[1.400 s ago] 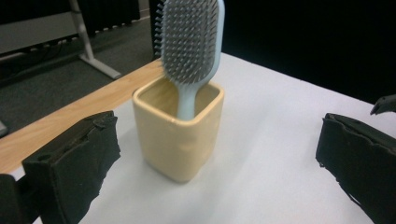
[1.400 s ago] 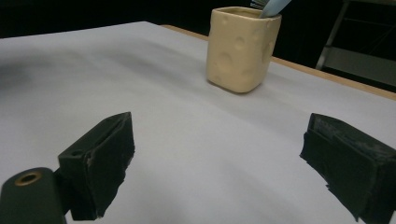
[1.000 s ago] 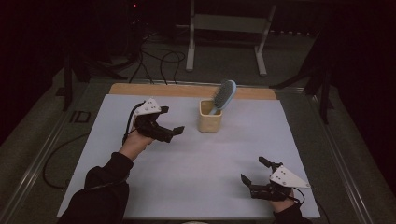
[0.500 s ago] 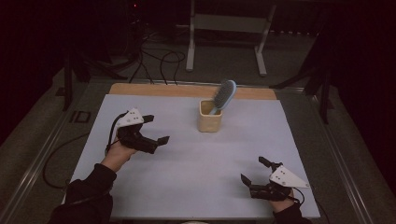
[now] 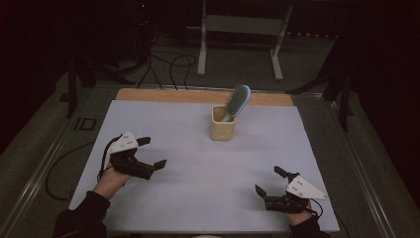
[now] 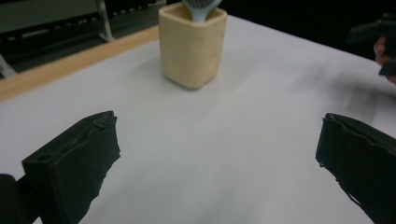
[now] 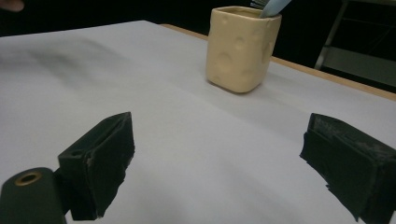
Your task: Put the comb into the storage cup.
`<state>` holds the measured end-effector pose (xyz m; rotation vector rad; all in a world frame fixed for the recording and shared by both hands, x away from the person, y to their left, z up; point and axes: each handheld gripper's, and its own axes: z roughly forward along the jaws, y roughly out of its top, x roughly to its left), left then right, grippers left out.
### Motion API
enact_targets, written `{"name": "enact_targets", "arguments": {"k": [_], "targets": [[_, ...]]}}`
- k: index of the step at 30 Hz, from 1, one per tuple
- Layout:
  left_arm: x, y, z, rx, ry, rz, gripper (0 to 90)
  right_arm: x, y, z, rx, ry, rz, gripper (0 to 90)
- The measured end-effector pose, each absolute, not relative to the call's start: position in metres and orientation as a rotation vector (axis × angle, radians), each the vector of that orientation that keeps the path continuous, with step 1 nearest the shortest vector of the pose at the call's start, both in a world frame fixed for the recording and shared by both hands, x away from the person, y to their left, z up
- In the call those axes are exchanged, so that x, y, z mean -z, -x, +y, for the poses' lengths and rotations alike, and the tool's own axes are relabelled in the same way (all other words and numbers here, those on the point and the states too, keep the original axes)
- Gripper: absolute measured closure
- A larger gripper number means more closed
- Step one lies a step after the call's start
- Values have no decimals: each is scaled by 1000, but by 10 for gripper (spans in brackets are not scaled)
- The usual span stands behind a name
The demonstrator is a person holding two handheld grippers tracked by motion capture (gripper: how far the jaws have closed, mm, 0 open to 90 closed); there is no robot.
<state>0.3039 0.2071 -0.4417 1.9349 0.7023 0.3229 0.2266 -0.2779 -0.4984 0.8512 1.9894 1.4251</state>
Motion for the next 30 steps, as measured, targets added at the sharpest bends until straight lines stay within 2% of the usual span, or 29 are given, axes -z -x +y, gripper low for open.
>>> {"name": "enact_targets", "arguments": {"k": [13, 30], "targets": [[472, -266, 240, -362, -1937, 803, 0, 499, -227, -277, -1415, -851, 1998, 90], [503, -227, 262, -406, -1950, 916, 0, 499, -228, -275, -1414, -841, 2006, 90]]}}
